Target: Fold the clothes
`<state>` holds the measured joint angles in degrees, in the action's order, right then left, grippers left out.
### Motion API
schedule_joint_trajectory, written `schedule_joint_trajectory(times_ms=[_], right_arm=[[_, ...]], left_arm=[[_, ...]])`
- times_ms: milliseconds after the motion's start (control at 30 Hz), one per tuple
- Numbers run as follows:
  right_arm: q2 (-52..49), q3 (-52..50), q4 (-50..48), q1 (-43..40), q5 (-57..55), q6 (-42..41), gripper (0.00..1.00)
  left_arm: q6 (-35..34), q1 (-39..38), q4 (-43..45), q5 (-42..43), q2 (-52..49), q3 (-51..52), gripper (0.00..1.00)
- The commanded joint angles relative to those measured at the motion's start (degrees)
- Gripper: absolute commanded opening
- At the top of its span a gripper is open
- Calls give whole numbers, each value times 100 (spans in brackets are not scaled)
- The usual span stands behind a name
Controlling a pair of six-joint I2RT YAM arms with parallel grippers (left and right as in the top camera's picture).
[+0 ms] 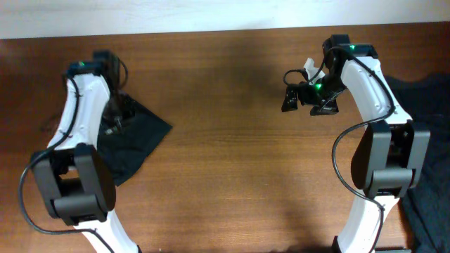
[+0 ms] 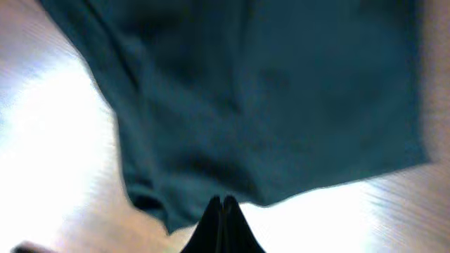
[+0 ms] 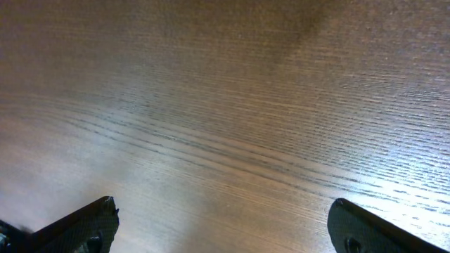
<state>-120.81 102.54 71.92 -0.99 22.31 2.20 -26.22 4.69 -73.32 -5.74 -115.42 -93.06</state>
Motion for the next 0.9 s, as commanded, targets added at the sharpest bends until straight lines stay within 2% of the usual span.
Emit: schedule_joint_trajectory(times_ms=[0, 267, 400, 567, 867], right_arm=[[151, 48, 4, -20, -35, 37, 99], [151, 48, 4, -20, -35, 37, 99], [151, 48, 4, -20, -35, 37, 99], [151, 48, 4, -20, -35, 37, 99], [151, 48, 4, -20, -35, 39, 99]], left_arm=[[-79, 264, 291, 326, -50, 533, 0], [-72, 796, 1235, 295, -52, 1368, 0], [-72, 951, 1775, -275, -70, 1624, 0], [-74, 1067, 2238, -1377, -70, 1711, 0], [216, 1408, 3480, -1679, -70, 1711, 0]])
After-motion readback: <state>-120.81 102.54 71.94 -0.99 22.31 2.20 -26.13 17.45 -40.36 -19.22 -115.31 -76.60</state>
